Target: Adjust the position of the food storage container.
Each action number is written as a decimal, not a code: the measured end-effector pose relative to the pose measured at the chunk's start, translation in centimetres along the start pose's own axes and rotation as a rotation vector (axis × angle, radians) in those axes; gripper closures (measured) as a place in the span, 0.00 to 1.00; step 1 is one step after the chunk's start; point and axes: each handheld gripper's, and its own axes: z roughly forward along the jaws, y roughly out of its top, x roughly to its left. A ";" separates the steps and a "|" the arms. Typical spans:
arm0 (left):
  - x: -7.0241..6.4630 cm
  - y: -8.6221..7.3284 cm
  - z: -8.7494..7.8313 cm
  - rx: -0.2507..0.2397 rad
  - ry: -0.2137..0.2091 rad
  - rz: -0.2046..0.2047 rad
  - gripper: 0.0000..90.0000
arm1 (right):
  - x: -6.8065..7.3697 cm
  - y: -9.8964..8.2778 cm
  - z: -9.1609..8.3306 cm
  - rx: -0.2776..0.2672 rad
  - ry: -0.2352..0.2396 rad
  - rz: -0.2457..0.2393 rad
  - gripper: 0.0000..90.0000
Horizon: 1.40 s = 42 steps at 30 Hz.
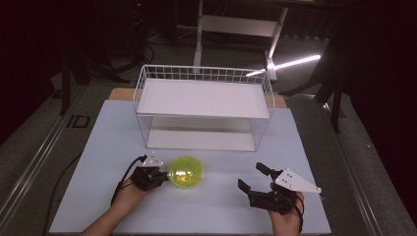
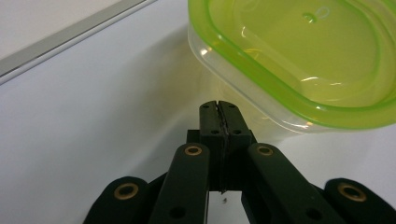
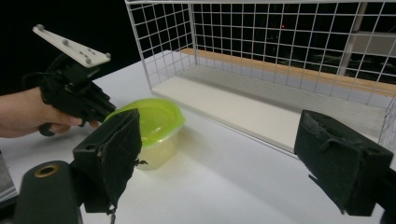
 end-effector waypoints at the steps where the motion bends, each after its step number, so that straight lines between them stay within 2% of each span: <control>1: 0.0 0.0 0.0 0.000 0.000 0.000 1.00 | 0.0 0.0 0.0 0.001 -0.002 0.001 0.17; 2: -0.2 0.3 0.4 0.013 -0.001 0.010 1.00 | -0.1 0.0 0.0 0.001 -0.002 0.003 0.17; 9: -1.1 1.1 1.9 0.025 -0.021 0.042 1.00 | -0.2 -0.1 -0.2 -0.004 -0.001 0.010 0.17; 11: -1.7 1.6 2.7 0.028 -0.035 0.048 1.00 | -0.3 -0.1 -0.3 -0.004 -0.008 0.013 0.17; 13: -2.2 1.9 3.0 0.028 -0.044 0.065 1.00 | -0.4 -0.1 -0.4 -0.007 -0.006 0.021 0.17; 15: -2.5 2.0 3.1 0.030 -0.051 0.063 1.00 | -0.4 -0.1 -0.4 -0.007 -0.005 0.020 0.17; 17: -3.0 2.4 3.5 0.038 -0.059 0.090 1.00 | -0.6 -0.2 -0.4 -0.009 -0.003 0.022 0.17; 26: -3.7 3.3 4.6 0.032 -0.072 0.091 1.00 | -0.6 -0.2 -0.4 -0.007 -0.001 0.022 0.17; 29: -3.8 3.9 4.9 0.030 -0.075 0.104 1.00 | -0.7 -0.2 -0.5 -0.008 -0.003 0.023 0.17; 34: -3.7 3.8 4.8 0.030 -0.083 0.095 1.00 | -0.7 -0.2 -0.4 -0.004 -0.002 0.021 0.17; 37: -3.6 3.4 3.6 0.002 -0.089 0.096 1.00 | -0.7 -0.3 -0.3 0.002 -0.003 0.020 0.17; 41: -3.2 2.8 1.6 -0.068 -0.114 0.093 0.85 | -0.7 -0.3 -0.3 0.007 -0.004 0.025 0.16; 42: -3.0 2.6 1.2 -0.084 -0.124 0.074 0.78 | -0.7 -0.3 -0.2 0.011 -0.004 0.022 0.17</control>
